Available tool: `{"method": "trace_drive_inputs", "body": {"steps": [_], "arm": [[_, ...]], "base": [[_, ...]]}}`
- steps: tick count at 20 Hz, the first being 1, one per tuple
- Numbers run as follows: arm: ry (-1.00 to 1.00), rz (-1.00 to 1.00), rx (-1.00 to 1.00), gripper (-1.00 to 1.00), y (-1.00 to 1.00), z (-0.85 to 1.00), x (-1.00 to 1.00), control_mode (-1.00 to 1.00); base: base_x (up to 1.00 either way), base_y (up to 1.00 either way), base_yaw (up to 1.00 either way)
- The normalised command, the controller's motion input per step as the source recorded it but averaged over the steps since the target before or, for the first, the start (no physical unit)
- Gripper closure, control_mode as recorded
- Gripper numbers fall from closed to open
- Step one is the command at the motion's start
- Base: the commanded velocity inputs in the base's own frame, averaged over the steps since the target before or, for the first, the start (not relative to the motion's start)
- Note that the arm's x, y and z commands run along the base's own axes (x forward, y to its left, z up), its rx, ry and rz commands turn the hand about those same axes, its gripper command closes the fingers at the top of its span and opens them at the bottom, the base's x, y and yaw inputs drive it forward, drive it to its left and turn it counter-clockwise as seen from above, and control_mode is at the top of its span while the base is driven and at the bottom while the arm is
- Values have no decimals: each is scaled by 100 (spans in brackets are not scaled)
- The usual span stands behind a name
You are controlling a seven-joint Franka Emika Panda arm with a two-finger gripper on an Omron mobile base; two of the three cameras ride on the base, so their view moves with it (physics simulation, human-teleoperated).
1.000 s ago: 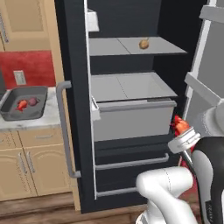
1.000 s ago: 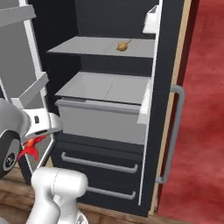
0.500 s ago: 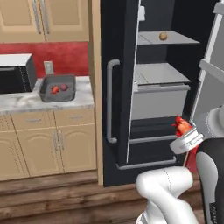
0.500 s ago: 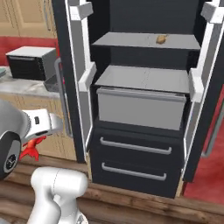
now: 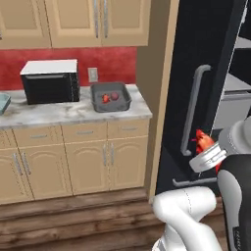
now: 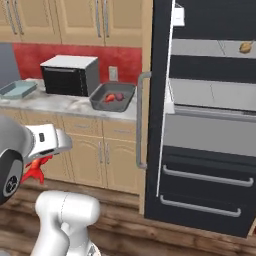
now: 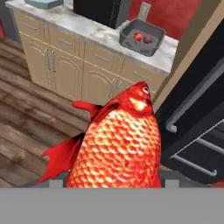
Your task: Place one onion and one fish in each tupperware on the nearby counter, to pack two identical lunches.
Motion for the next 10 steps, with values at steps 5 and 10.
{"method": "trace_drive_inputs", "body": {"steps": [5,10], "arm": [[0,0,0,100,0,0,0,100],[0,0,0,100,0,0,0,100]], "base": [[85,100,-8],[99,100,-8]]}}
